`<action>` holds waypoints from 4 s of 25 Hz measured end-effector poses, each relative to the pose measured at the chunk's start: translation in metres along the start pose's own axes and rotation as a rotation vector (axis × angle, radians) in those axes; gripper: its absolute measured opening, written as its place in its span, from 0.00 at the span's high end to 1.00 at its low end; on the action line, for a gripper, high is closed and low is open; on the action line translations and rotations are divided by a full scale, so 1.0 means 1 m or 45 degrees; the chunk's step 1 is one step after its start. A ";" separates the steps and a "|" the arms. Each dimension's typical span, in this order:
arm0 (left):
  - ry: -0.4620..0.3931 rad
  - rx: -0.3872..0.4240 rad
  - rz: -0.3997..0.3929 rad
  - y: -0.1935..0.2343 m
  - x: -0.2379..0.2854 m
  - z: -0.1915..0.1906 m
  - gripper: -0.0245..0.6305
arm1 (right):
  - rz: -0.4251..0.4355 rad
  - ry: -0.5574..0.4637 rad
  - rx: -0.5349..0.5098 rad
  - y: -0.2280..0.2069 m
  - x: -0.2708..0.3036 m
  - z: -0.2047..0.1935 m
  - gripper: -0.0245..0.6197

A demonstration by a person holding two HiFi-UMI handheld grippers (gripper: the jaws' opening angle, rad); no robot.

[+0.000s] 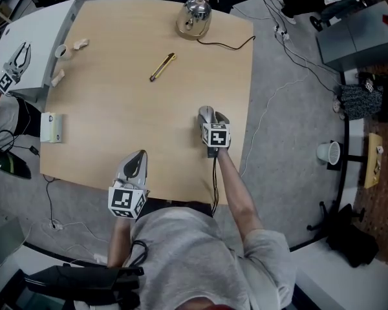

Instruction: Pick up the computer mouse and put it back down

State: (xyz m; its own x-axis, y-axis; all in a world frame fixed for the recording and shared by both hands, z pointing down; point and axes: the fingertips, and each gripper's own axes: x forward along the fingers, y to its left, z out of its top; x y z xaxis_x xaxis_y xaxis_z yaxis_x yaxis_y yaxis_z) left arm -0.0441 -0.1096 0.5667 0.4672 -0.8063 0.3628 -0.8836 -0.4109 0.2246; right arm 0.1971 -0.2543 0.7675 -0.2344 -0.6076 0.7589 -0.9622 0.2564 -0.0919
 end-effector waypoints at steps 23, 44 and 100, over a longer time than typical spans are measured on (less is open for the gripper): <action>0.013 -0.003 0.010 0.000 0.005 -0.002 0.93 | 0.010 0.070 0.006 0.003 0.013 -0.011 0.40; 0.008 -0.004 0.009 0.004 0.007 -0.001 0.93 | -0.021 0.109 0.038 0.002 0.016 -0.011 0.49; -0.145 0.121 -0.137 -0.034 -0.003 0.049 0.93 | -0.003 -0.568 0.103 0.045 -0.203 0.066 0.50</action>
State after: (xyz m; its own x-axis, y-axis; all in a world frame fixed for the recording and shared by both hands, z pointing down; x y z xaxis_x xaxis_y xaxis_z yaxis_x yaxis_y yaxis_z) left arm -0.0174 -0.1138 0.5139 0.5574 -0.7963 0.2350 -0.8302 -0.5314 0.1685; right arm 0.1918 -0.1693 0.5669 -0.2519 -0.8774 0.4084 -0.9664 0.2058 -0.1539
